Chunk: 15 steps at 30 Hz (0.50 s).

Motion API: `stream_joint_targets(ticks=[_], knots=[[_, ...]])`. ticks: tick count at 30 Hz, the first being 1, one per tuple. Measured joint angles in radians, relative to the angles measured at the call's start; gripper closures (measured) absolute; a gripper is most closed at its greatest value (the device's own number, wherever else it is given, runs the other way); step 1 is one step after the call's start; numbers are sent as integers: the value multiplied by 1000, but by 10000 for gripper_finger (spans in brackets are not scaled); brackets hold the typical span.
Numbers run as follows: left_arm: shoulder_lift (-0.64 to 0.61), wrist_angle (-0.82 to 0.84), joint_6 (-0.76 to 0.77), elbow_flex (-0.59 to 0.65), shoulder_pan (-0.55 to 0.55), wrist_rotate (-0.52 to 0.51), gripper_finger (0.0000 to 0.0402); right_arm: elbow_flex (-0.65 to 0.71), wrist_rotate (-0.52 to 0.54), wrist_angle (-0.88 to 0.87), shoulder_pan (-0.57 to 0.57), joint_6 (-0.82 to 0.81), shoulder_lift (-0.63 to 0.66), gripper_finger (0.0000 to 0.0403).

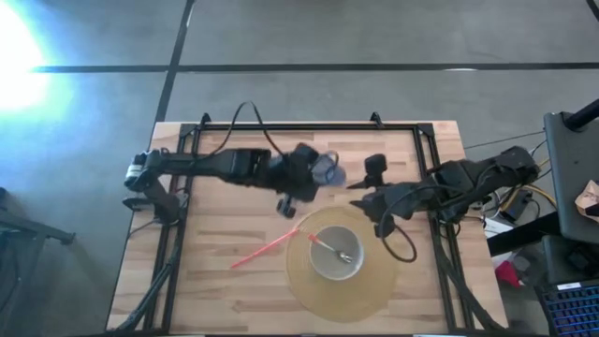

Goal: Pick & Place Utensil
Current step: Put the blue cup on the yellow mat

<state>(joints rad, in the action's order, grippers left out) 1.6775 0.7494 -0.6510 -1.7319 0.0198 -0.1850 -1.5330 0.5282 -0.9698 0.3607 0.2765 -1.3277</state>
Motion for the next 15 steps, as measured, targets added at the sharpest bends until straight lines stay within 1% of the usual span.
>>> stream_joint_targets(ticks=[3,8,11,15], knots=[[0,-41,38,2,-60,58,397,2,31,-28,-12,-57,24,229],[14,-103,175,3,-141,124,398,4,94,-34,-58,-170,50,229],[24,-125,235,3,-164,141,399,5,126,-61,-95,-237,54,229],[45,-113,254,7,-170,149,395,6,130,-119,-148,-327,55,229]])
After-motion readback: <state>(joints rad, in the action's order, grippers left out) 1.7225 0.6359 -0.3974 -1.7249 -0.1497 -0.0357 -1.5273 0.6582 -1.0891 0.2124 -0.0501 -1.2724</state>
